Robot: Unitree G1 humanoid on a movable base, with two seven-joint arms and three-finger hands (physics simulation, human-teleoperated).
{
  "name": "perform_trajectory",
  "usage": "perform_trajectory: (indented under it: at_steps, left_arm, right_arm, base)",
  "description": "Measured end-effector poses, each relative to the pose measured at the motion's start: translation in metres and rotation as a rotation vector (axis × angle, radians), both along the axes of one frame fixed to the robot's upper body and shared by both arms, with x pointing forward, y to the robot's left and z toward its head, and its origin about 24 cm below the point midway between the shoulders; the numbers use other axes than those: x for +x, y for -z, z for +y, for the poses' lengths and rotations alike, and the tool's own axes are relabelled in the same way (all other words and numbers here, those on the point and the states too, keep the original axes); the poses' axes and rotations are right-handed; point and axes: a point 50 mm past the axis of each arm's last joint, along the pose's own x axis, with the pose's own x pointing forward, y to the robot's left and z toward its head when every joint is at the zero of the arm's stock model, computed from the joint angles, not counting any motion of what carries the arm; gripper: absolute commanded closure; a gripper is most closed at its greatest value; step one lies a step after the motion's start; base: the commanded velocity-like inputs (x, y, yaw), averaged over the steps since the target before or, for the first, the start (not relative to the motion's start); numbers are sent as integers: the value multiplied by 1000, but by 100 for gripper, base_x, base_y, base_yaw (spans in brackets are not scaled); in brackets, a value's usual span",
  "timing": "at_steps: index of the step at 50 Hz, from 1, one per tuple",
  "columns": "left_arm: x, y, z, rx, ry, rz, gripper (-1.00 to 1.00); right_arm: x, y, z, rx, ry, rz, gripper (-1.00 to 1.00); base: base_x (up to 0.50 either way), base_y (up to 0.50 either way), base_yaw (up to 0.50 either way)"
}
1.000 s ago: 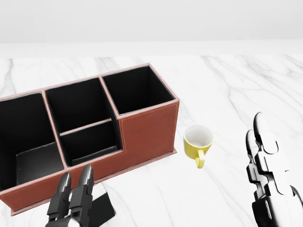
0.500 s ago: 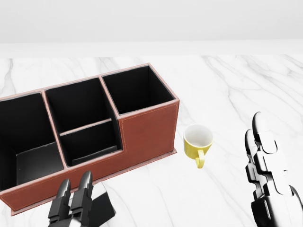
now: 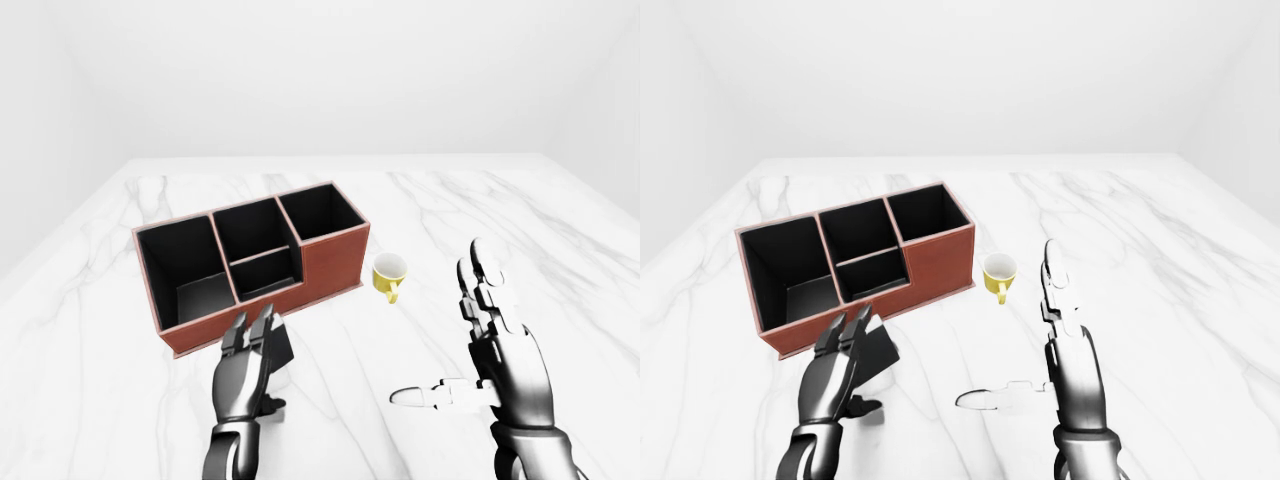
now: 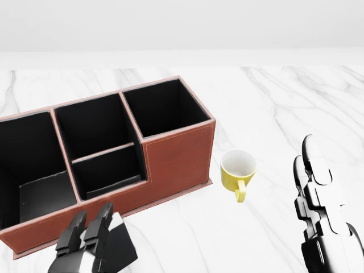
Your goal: Pick up the book and place it in the front compartment of the caddy.
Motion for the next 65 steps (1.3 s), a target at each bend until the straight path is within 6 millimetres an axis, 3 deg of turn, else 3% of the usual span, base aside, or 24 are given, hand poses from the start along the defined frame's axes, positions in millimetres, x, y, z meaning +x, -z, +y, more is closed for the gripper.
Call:
perform_trajectory:
  at_steps: [1, 10, 23, 48, 65]
  left_arm:
    - [0, -1, 0, -1, 0, -4, 100]
    - [2, -16, -7, -15, 26, -75, 100]
    - [-1, -12, -14, -46, 54, -55, 100]
    - [6, -1, -6, -27, 13, -29, 100]
    - [-9, -31, -8, -30, 18, -141, 100]
  right_arm:
    - [0, 0, 0, 0, 0, 0, -100]
    - [0, 0, 0, 0, 1, 3, -100]
    - [-1, 0, 0, 0, 3, 5, -100]
    - [-2, 1, 0, 1, 4, 7, -100]
    - [-1, 1, 0, 1, 2, 6, -100]
  base:
    - [1, 0, 0]
    - [0, 0, 0]
    - [0, 0, 0]
    - [0, 0, 0]
    - [0, 0, 0]
